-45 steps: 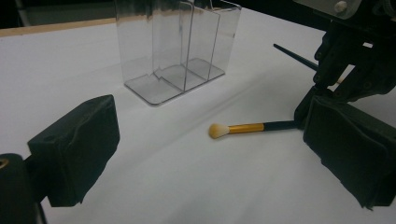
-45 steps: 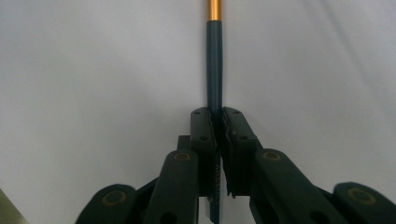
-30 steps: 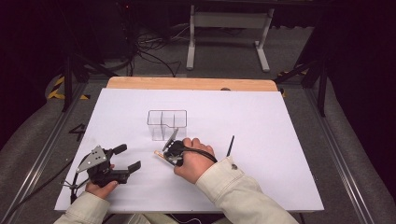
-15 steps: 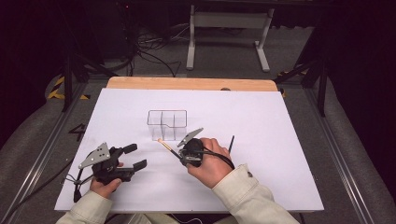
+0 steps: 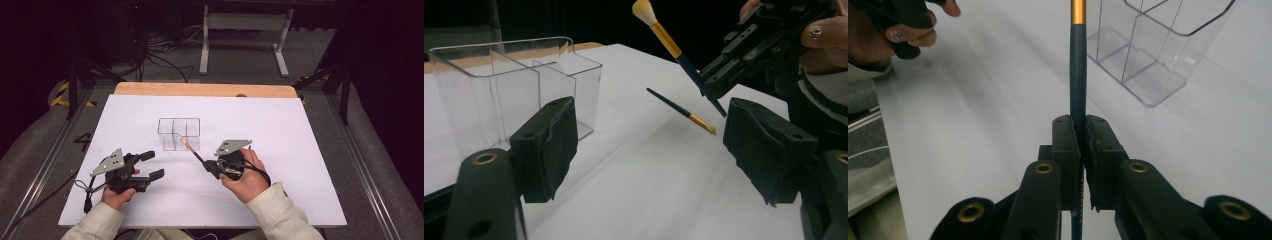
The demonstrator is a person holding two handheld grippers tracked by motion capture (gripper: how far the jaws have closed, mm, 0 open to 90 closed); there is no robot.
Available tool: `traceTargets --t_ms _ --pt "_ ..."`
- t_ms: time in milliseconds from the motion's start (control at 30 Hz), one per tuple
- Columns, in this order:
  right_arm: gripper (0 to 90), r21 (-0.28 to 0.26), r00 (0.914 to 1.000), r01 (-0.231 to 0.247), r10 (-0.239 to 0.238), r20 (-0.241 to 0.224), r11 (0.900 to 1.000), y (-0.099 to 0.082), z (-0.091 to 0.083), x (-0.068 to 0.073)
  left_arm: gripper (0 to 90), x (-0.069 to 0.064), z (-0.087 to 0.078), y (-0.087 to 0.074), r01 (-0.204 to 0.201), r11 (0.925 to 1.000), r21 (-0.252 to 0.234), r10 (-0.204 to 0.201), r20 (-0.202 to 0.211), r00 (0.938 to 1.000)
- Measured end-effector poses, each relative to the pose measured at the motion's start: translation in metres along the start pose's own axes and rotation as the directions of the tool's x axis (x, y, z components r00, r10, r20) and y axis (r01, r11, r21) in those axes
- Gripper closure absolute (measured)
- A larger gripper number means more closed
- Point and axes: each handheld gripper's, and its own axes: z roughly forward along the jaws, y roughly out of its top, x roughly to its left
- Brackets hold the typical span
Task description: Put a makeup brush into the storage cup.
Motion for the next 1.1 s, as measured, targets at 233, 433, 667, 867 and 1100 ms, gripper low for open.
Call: traceTargets --t_ms 233,433,667,867,1100 --pt "84.6 -0.152 0.9977 0.023 -0.032 -0.059 0.9881 -0.014 -0.011 -0.01 21.7 -0.003 0.009 0.009 -0.001 1.0 -0.003 0.001 0.044 0.999" --pt "84.6 -0.239 0.9943 0.03 -0.053 -0.093 0.9707 -0.022 -0.014 -0.013 22.5 -0.004 0.016 0.017 -0.003 0.9998 -0.021 0.004 0.086 0.9963" --pt "84.6 -0.381 0.9861 0.064 -0.117 -0.118 0.9222 -0.032 -0.016 -0.018 27.7 -0.009 0.023 0.028 -0.03 0.9991 -0.031 0.034 0.138 0.9899" --pt "84.6 -0.459 0.977 0.06 -0.146 -0.155 0.8866 -0.04 -0.015 -0.021 31.5 -0.013 0.03 0.036 -0.036 0.9986 -0.037 0.042 0.172 0.9841" --pt "84.5 -0.5 0.9727 0.048 -0.155 -0.173 0.8644 -0.042 -0.013 -0.022 32.6 -0.016 0.036 0.043 -0.042 0.9976 -0.055 0.051 0.188 0.9809"
